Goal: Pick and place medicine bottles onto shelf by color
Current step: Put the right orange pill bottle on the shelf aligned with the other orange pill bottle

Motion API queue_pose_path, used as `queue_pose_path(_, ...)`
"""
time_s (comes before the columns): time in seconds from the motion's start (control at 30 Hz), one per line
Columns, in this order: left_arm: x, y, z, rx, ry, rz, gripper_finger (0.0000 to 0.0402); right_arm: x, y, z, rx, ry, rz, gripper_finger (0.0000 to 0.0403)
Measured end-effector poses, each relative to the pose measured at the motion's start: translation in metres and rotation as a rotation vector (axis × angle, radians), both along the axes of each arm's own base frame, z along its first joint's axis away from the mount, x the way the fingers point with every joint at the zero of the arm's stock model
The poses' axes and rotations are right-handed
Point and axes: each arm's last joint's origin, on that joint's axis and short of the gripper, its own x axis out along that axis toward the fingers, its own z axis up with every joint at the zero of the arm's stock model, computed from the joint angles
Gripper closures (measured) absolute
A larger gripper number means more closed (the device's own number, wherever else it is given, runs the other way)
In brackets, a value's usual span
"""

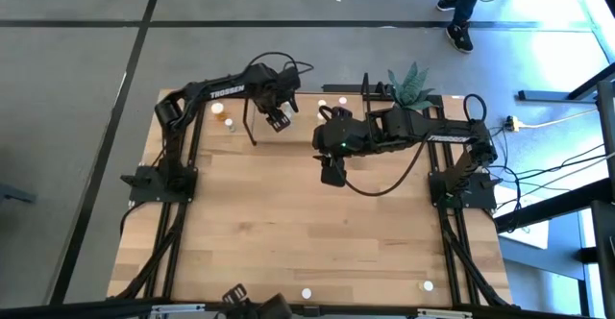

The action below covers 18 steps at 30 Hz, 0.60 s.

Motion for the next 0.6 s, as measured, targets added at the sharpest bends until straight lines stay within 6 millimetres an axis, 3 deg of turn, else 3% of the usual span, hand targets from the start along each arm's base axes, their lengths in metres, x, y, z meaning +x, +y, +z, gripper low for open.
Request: queue_pose_path(0.6, 0.0013, 0.0022, -0.0063, -0.011, 0.009, -0.001, 0.0207, 0.0008, -0.0062, 0.0022, -0.092, -0.035, -0.125, 0.0189)
